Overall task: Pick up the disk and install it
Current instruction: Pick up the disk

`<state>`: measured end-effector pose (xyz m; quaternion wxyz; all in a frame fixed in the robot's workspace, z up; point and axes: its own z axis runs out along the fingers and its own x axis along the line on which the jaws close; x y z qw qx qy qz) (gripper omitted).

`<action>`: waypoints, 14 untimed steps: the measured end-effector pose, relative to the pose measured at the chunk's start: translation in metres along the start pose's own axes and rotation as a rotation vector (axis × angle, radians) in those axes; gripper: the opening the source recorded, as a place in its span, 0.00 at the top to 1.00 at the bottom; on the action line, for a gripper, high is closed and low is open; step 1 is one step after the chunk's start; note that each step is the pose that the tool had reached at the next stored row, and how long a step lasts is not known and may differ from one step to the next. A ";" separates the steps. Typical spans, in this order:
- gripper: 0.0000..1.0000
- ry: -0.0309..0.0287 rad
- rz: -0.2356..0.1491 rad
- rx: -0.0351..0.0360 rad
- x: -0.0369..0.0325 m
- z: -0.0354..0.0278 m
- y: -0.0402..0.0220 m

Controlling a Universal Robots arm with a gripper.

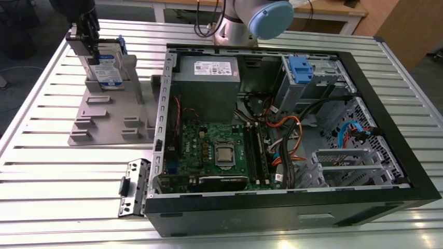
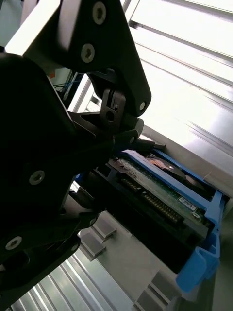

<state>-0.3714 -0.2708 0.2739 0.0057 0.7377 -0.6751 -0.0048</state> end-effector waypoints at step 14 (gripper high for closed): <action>0.64 0.0035 0.000 -0.0004 0.0000 0.0000 0.0000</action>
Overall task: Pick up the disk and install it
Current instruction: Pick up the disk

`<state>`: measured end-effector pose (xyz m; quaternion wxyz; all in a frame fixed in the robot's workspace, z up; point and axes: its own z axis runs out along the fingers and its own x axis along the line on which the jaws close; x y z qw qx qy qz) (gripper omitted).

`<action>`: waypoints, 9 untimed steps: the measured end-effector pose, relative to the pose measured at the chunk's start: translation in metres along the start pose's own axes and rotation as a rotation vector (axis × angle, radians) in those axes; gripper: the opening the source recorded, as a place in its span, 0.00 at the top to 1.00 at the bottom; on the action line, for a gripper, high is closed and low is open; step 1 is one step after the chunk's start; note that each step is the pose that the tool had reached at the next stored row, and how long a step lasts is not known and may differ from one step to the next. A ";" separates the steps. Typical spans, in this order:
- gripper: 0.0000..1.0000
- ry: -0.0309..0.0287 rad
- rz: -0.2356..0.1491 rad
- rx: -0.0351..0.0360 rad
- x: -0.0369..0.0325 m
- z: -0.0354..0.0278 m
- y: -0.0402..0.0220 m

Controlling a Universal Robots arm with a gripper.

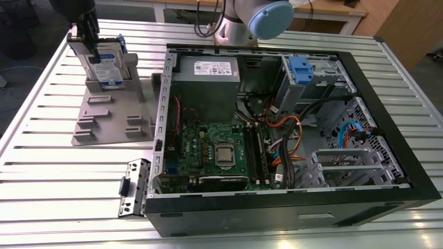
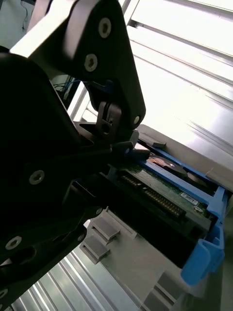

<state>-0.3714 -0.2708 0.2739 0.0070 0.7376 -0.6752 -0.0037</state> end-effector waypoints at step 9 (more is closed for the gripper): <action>0.64 0.0025 0.000 -0.0001 0.0000 0.0000 0.0000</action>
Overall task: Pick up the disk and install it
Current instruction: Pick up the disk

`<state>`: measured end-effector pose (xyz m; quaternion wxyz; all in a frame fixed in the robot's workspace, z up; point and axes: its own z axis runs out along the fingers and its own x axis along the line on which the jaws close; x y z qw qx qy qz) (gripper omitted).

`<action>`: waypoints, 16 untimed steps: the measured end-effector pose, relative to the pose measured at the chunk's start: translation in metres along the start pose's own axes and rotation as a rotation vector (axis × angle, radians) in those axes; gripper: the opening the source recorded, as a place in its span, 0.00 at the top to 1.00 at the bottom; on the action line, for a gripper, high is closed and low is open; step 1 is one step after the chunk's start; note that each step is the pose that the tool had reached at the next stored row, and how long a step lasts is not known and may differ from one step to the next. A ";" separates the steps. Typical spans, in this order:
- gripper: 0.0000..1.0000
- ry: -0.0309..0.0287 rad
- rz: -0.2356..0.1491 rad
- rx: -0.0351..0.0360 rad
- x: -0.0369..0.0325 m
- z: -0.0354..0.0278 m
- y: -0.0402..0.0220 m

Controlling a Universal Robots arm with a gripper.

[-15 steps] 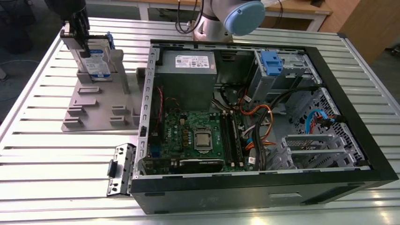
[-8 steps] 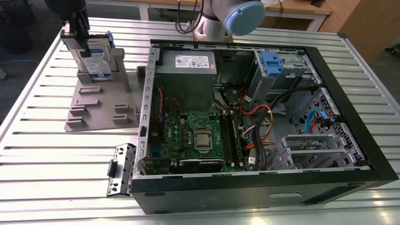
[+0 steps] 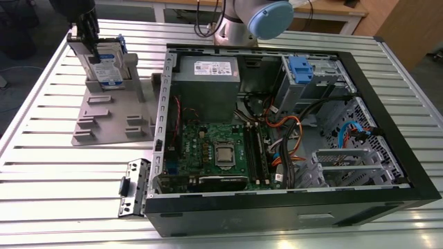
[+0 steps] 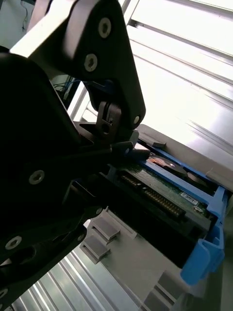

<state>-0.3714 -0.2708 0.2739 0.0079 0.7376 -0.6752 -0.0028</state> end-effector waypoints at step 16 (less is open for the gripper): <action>0.64 0.0031 0.170 -0.0020 -0.0001 0.0012 0.0001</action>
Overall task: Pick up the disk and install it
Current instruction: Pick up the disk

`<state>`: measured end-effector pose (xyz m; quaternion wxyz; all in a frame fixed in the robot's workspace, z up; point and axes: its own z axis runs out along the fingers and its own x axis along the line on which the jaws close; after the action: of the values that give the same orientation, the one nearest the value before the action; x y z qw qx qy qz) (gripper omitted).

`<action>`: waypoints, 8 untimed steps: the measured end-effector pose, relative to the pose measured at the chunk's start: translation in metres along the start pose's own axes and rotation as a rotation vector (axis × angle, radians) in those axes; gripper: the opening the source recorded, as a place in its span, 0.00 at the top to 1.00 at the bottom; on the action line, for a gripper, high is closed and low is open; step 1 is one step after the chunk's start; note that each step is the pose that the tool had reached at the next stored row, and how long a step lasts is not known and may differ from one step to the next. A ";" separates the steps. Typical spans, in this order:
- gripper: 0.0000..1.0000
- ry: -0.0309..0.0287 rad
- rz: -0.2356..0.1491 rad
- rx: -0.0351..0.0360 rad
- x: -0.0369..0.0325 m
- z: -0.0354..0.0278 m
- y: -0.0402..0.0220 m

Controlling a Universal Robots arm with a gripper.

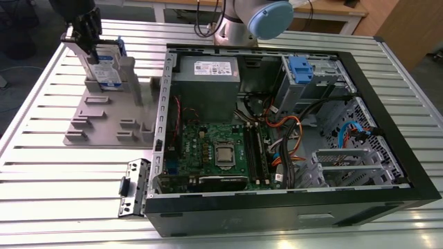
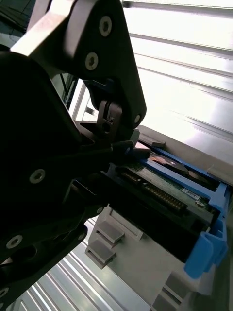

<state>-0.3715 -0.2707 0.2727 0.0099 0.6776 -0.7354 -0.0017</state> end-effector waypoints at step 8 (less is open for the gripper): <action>0.64 0.0002 0.002 0.0001 0.0000 0.0000 0.0000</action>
<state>-0.3715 -0.2708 0.2727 0.0099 0.6770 -0.7359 -0.0015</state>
